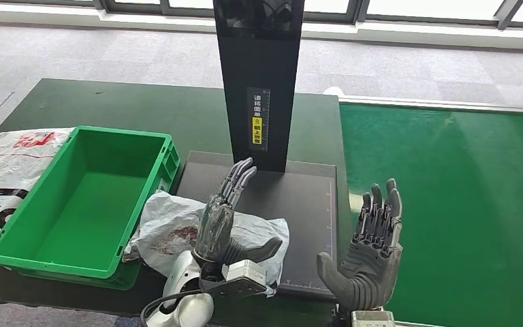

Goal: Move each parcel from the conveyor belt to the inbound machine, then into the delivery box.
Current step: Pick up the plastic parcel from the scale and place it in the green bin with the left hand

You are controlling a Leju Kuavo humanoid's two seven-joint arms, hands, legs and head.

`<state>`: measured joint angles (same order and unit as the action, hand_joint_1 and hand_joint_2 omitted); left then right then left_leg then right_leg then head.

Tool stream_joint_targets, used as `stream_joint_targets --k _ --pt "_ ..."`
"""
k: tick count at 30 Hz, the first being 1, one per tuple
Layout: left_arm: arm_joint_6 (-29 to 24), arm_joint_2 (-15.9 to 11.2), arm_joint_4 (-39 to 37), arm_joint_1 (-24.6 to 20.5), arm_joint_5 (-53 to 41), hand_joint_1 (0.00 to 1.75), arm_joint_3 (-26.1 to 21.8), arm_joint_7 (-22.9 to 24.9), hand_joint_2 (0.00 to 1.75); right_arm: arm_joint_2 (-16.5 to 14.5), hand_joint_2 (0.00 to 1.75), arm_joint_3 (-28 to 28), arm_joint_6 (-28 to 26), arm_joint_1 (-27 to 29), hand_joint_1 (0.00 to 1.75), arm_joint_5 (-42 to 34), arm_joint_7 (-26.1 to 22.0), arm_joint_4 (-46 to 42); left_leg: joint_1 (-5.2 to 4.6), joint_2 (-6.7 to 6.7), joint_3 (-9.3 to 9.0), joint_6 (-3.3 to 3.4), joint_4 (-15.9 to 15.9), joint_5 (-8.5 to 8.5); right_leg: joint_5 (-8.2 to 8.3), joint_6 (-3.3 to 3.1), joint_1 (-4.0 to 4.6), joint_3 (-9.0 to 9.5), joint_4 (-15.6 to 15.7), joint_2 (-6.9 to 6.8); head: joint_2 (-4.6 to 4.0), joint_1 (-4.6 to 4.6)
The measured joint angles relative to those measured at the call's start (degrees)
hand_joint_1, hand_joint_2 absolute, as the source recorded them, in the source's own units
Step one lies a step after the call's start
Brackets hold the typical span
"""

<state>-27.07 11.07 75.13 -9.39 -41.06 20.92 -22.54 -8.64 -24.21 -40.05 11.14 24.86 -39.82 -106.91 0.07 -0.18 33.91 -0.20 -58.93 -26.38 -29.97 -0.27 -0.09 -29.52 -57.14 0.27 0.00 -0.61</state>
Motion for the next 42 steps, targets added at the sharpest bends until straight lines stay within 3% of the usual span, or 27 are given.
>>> stream_joint_targets --k 17,21,34,42 --pt "1.3 -1.1 -1.6 0.2 -2.6 0.0 0.0 1.8 1.75 1.2 1.75 -0.5 0.0 -1.0 0.0 -3.5 0.0 -0.3 0.0 -0.01 0.02 0.0 0.0 0.0 0.0 0.0 0.0 0.05 0.0 0.0 0.0 0.01" --pt "5.3 -2.1 -5.4 -1.3 -6.7 0.0 0.0 2.3 1.75 4.8 1.75 -3.1 1.8 -4.2 0.0 -13.2 0.0 -0.3 -0.01 -0.02 -0.01 0.0 0.0 0.01 0.01 0.0 0.0 0.07 0.0 -0.01 0.0 0.0" --pt "13.9 -3.3 -11.7 -3.3 -17.2 0.0 0.0 6.0 1.75 6.0 1.75 -3.6 5.6 -5.5 0.0 -13.2 0.0 -0.3 0.0 -0.05 0.0 -0.01 0.0 0.01 0.0 0.0 0.0 0.07 0.0 -0.02 0.0 0.0" --pt "18.2 -6.8 -16.0 -5.2 -22.3 0.0 0.0 7.4 1.75 6.1 1.75 -3.6 6.1 -6.9 0.0 -13.6 0.0 -0.3 0.0 -0.05 -0.05 -0.02 0.0 0.01 0.0 -0.01 0.01 0.14 0.0 -0.01 0.0 0.0"
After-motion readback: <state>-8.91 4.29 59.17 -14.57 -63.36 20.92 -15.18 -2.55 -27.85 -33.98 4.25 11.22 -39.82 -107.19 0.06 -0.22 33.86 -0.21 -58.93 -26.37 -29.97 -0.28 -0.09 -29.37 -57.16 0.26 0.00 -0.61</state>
